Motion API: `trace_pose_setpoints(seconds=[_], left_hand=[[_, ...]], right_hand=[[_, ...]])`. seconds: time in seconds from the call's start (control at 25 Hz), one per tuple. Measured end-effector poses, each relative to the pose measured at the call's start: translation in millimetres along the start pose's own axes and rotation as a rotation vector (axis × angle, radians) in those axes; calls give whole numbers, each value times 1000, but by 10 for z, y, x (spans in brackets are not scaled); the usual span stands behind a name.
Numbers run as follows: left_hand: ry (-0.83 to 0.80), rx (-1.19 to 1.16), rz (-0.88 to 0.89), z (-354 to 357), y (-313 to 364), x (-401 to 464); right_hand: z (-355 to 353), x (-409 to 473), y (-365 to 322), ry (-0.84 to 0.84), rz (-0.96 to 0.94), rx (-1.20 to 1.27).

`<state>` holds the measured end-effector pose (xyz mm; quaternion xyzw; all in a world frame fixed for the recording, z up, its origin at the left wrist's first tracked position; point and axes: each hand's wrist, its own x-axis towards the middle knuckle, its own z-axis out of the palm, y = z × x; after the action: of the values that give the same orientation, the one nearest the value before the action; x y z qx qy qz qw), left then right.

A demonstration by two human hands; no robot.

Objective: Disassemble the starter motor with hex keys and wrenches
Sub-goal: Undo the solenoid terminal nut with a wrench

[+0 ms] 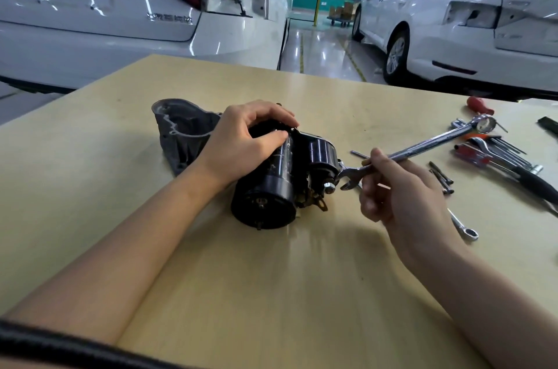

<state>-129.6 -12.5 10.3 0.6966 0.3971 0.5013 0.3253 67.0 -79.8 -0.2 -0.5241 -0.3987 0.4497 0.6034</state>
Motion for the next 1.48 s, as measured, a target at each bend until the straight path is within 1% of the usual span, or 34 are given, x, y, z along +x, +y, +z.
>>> trace_pose_setpoints(seconds=[0.24, 0.28, 0.36, 0.44, 0.52, 0.6, 0.76, 0.8, 0.84, 0.88, 0.92, 0.96, 1.04, 1.08, 1.12, 1.2, 1.28, 1.36, 1.48], left_hand=[[-6, 1, 5, 0, -9, 3], [-7, 2, 7, -1, -12, 3], [-4, -2, 8, 2, -17, 9], [-4, -3, 6, 4, -17, 13], [-6, 3, 6, 7, -17, 8], [-5, 4, 11, 7, -21, 5], [-3, -22, 28, 3, -16, -6], [-9, -27, 29, 0, -12, -7], [-16, -30, 27, 1, -15, -5], [-16, -31, 23, 2, -23, -3], [-8, -28, 18, 5, -28, -1], [-1, -23, 11, 3, -29, 1], [2, -7, -1, 3, -23, 6], [0, -2, -8, 3, -18, 7], [-1, -1, -13, -1, -14, 3], [0, -3, -13, -4, -12, -4], [0, 1, -9, -13, -2, -7], [2, -1, -6, -6, 3, -4], [0, -1, 0, -4, -12, -12]], right_hand=[[22, -30, 26, -62, -23, 21], [27, -34, 36, -73, -42, 8], [41, -41, 44, -90, -152, -81], [73, -56, 26, -100, -318, -259], [125, -66, -28, -107, -496, -502], [200, -70, -102, -168, -649, -724], [385, -69, -216, -400, -791, -1085], [418, -63, -233, -434, -813, -1156], [431, -55, -243, -449, -829, -1175], [421, -45, -235, -435, -840, -1138], [395, -39, -212, -381, -838, -1038], [351, -41, -179, -292, -808, -884], [213, -40, -125, -138, -640, -496], [141, -50, -104, -98, -531, -338], [74, -66, -79, -71, -424, -229], [-2, -84, -37, -47, -224, -101], [4, -82, -14, -40, -105, -6], [20, -79, -2, -49, -97, 9], [21, -88, 47, -71, -139, -39]])
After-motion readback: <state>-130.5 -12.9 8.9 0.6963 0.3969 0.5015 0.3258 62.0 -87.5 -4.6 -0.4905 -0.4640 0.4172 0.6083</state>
